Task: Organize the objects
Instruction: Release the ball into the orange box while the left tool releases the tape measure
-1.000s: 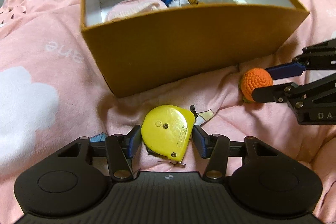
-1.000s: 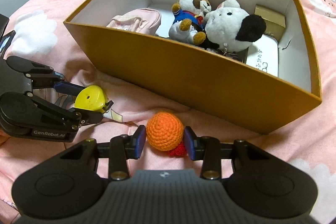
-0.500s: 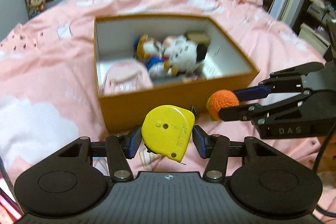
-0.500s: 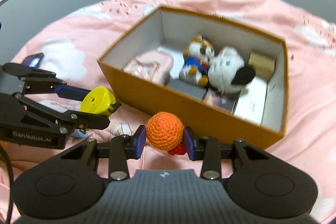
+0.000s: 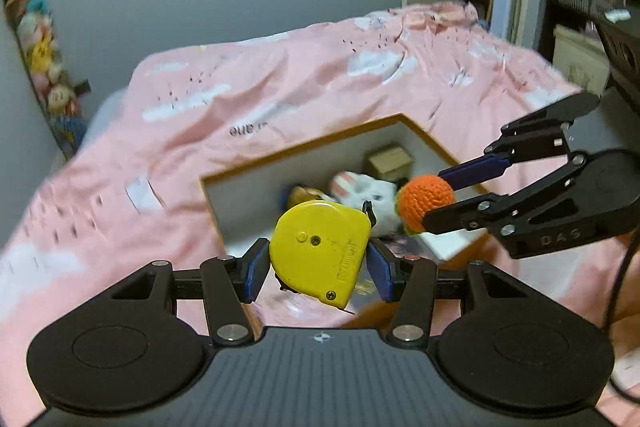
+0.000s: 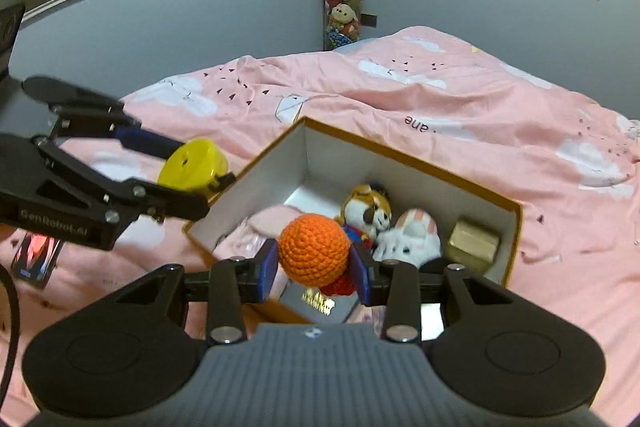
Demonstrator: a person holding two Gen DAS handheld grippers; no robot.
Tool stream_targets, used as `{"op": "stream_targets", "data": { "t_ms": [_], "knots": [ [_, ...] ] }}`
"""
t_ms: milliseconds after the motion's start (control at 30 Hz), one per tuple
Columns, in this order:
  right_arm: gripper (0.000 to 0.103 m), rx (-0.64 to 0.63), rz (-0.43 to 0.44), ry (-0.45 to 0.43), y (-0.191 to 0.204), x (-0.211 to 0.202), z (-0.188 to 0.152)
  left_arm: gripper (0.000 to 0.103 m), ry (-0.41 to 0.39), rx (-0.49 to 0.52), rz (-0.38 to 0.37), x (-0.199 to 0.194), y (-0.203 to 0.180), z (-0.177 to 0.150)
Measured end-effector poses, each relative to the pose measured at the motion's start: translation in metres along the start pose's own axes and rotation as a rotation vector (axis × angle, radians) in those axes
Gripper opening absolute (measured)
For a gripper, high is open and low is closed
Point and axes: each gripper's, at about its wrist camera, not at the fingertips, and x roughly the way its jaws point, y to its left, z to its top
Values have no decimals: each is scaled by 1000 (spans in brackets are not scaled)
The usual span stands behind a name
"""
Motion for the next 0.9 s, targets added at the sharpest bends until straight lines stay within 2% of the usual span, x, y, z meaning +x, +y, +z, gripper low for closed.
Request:
{"op": "stream_targets", "data": {
  "t_ms": [133, 300, 367, 433, 500, 667, 900],
  "knots": [
    [41, -4, 42, 8, -15, 28, 14, 60, 66, 136, 29, 33, 2, 15],
    [41, -59, 99, 15, -26, 73, 25, 60, 172, 364, 81, 82, -5, 21],
    [41, -40, 121, 18, -33, 90, 31, 60, 208, 433, 89, 100, -6, 23],
    [41, 34, 144, 30, -46, 107, 39, 60, 230, 489, 102, 116, -6, 23],
    [40, 128, 171, 39, -61, 123, 45, 60, 260, 515, 112, 130, -3, 25],
    [40, 346, 268, 72, -94, 159, 52, 60, 326, 582, 79, 156, 2, 22],
    [40, 439, 308, 118, -101, 192, 51, 60, 415, 648, 88, 185, 5, 11]
  ]
}}
